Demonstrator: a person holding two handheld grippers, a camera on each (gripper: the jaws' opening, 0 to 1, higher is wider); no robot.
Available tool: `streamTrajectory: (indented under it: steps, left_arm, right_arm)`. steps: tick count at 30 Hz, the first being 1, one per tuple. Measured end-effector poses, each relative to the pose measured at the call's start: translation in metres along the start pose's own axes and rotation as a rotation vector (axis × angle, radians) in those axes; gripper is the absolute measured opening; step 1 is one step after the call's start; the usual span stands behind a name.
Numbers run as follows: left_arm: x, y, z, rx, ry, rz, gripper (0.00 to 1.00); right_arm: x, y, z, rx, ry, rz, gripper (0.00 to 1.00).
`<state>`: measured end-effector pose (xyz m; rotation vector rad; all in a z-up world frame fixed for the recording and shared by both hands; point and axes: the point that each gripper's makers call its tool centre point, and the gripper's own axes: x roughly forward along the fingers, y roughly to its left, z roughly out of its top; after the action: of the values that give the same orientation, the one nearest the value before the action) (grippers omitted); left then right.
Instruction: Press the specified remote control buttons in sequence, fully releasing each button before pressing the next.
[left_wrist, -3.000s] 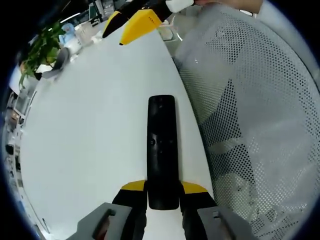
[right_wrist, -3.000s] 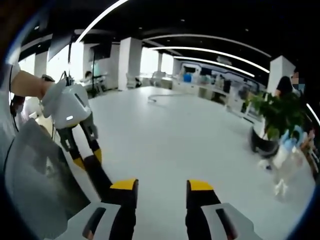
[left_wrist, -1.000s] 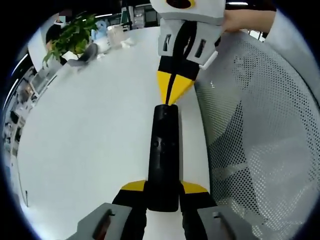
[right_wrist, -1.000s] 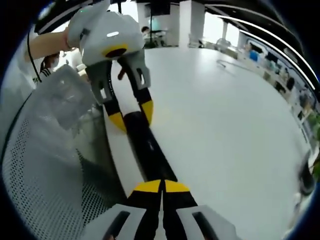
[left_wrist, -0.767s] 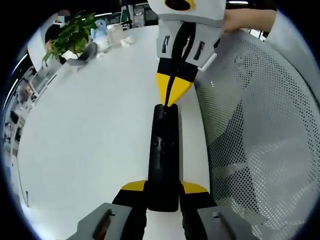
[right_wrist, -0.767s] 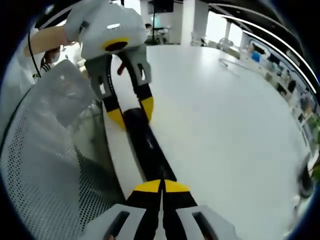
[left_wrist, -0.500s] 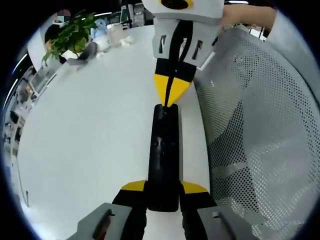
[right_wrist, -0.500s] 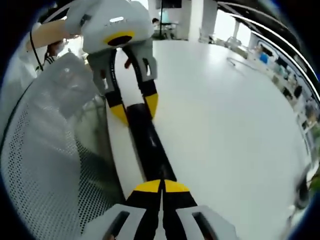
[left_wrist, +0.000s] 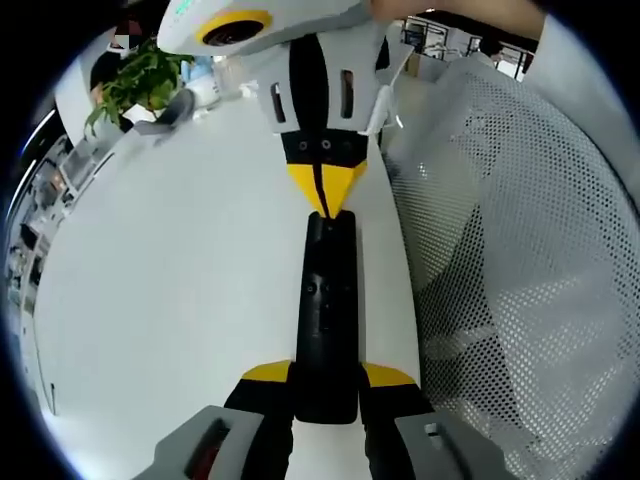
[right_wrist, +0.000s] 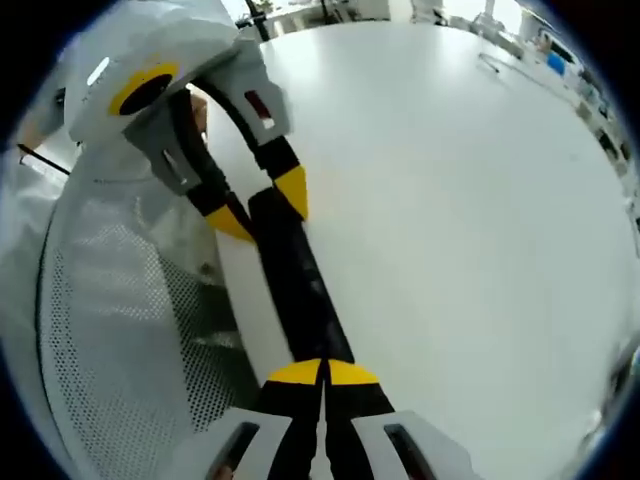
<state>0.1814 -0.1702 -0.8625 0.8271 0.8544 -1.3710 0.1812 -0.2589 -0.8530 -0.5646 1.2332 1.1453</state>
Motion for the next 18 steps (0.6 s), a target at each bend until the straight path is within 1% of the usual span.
streamTrajectory:
  steps: [2,5,7,8,9,11,16,18]
  left_arm:
    - [0.0003,0.0005,0.0004,-0.002,-0.003,-0.001,0.25]
    - [0.0009,0.0013,0.0006,-0.002,0.004,-0.003,0.25]
    - [0.0011,0.0014,0.0006,-0.005,0.009,-0.001,0.25]
    - [0.0011,0.0013,0.0005,-0.007,0.01,0.001,0.25]
    - [0.0011,0.0013,0.0004,-0.009,0.011,0.002,0.25]
    - [0.0014,0.0012,0.0003,-0.01,0.011,0.003,0.25]
    - [0.0015,0.0008,0.0004,-0.01,0.013,0.003,0.25]
    - [0.0016,0.0008,0.0003,-0.011,0.013,0.004,0.25]
  right_arm:
    - [-0.0005,-0.0011,0.0,0.015,-0.048,-0.019,0.0]
    - [-0.0012,-0.0012,0.001,0.008,-0.132,-0.077,0.0]
    - [-0.0014,-0.0003,0.0007,-0.043,-0.188,-0.121,0.0]
    - [-0.0014,0.0005,0.0005,-0.132,-0.208,-0.143,0.0]
    - [-0.0011,0.0012,0.0,-0.143,-0.22,-0.155,0.0]
    - [-0.0015,0.002,-0.0013,-0.105,-0.233,-0.16,0.0]
    - [-0.0028,-0.0004,0.0033,-0.142,-0.228,-0.178,0.0]
    - [-0.0044,-0.0001,0.0085,-0.151,-0.228,-0.169,0.0]
